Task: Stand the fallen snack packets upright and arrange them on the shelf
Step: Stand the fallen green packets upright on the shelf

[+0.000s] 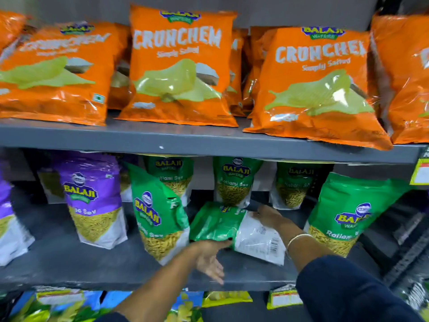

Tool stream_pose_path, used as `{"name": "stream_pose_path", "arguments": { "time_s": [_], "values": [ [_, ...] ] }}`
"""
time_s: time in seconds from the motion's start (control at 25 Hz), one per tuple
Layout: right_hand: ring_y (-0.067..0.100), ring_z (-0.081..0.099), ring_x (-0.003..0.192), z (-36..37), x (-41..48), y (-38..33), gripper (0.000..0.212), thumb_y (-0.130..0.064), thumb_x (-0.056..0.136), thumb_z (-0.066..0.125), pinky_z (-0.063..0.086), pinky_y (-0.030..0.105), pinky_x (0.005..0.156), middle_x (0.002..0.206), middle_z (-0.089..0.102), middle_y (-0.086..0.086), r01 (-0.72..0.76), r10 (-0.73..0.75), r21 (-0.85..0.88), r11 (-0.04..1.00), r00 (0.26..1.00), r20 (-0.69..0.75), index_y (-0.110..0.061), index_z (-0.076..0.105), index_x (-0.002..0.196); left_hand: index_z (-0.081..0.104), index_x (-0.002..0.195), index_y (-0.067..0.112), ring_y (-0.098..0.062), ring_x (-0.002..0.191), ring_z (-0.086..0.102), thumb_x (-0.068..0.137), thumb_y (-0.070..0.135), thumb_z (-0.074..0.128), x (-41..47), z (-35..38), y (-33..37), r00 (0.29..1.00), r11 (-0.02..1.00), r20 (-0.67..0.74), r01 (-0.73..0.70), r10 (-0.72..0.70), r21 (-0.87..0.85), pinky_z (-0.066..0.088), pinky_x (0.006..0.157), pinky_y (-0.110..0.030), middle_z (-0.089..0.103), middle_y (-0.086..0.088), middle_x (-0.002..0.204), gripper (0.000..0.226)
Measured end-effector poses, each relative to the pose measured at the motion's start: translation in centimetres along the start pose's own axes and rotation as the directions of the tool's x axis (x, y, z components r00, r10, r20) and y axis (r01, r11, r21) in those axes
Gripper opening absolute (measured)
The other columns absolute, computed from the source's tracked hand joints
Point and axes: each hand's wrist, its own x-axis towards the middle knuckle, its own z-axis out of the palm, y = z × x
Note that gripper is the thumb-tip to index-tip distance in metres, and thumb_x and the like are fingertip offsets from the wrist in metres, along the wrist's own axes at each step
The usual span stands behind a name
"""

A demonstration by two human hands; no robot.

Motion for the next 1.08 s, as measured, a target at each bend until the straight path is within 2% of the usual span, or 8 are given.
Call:
{"name": "stream_pose_path", "arguments": {
  "time_s": [0.12,0.2,0.32,0.52,0.64,0.88,0.96,1.08],
  "values": [
    [0.019,0.053,0.078,0.2,1.7,1.4,0.042,-0.037,0.096,0.042,0.032,0.025,0.07,0.083,0.057,0.01,-0.024,0.027,-0.031,0.999,0.994,0.108,-0.003,0.052,0.119,0.009,0.149,0.006,-0.037,0.144,0.022,0.09,0.039,0.052,3.1,2.7,0.4,0.976,0.896,-0.135,-0.212,0.173,-0.39,0.022,0.115,-0.053,0.015,-0.025,0.156,0.079],
    [0.028,0.057,0.109,-0.1,2.7,1.9,0.055,-0.046,0.092,0.048,0.032,0.026,0.077,0.109,0.061,0.016,0.001,0.02,-0.104,0.995,0.98,0.198,-0.001,0.051,0.123,0.038,0.133,0.014,-0.036,0.13,0.045,0.09,0.035,0.056,4.2,3.8,0.6,0.945,0.855,-0.261,-0.296,0.198,-0.425,0.032,0.109,-0.054,0.04,-0.023,0.14,0.051],
    [0.028,0.045,0.13,-0.8,3.2,1.5,0.082,-0.059,0.08,0.057,0.036,0.027,0.091,0.146,0.043,0.012,0.052,-0.001,-0.153,0.987,0.95,0.313,-0.007,0.039,0.141,0.057,0.078,0.007,-0.028,0.058,0.071,0.089,0.027,0.058,4.5,4.4,0.7,0.921,0.83,-0.326,-0.348,0.215,-0.436,0.059,0.065,-0.045,0.072,-0.014,0.064,0.023],
    [0.022,0.054,0.106,-0.9,2.2,1.2,0.072,-0.027,0.074,0.077,0.043,0.032,0.097,0.112,0.059,0.009,-0.076,-0.019,0.223,0.972,0.918,0.396,0.0,0.047,0.133,0.054,0.072,0.01,-0.022,0.054,0.063,0.087,0.012,0.059,3.1,4.3,1.4,0.9,0.864,-0.361,-0.371,0.244,-0.339,0.048,0.07,-0.047,0.065,-0.004,0.035,0.017],
    [0.025,0.059,0.107,-2.5,0.4,0.5,0.054,-0.005,0.078,0.072,0.047,0.043,0.101,0.116,0.065,0.014,-0.153,-0.079,0.468,0.87,0.894,0.44,0.001,0.053,0.128,0.059,0.079,0.006,-0.019,0.048,0.067,0.082,-0.002,0.061,1.2,4.2,1.9,0.853,0.839,-0.381,-0.472,0.357,-0.272,0.053,0.059,-0.039,0.07,-0.005,0.047,0.009],
    [0.039,0.057,0.119,-3.7,-2.8,0.0,0.049,0.013,0.074,0.067,0.043,0.048,0.106,0.128,0.058,0.029,0.053,-0.205,0.66,0.75,0.966,0.156,0.011,0.055,0.122,0.048,0.124,-0.008,-0.017,0.102,0.053,0.065,-0.022,0.07,-0.9,3.2,4.8,0.459,0.591,-0.414,-0.753,0.786,0.288,0.049,0.068,-0.017,0.061,-0.023,0.123,0.064],
    [0.035,0.059,0.112,-2.3,-3.6,0.2,0.053,0.021,0.07,0.066,0.046,0.046,0.102,0.128,0.056,0.032,0.128,-0.252,0.722,0.679,0.966,0.065,0.015,0.053,0.122,0.048,0.125,-0.005,-0.014,0.103,0.052,0.064,-0.017,0.073,-0.8,2.4,5.3,0.433,0.57,-0.374,-0.669,0.82,0.477,0.044,0.062,-0.007,0.06,-0.021,0.126,0.068],
    [0.027,0.06,0.102,-0.9,-3.9,0.5,0.055,0.013,0.073,0.069,0.053,0.039,0.086,0.126,0.059,0.029,0.17,-0.222,0.699,0.694,0.975,-0.017,0.01,0.05,0.125,0.036,0.137,0.005,-0.018,0.117,0.052,0.064,-0.007,0.076,-0.4,1.2,5.0,0.473,0.555,-0.318,-0.536,0.822,0.636,0.037,0.08,-0.009,0.056,-0.012,0.131,0.084]
  ]
}}
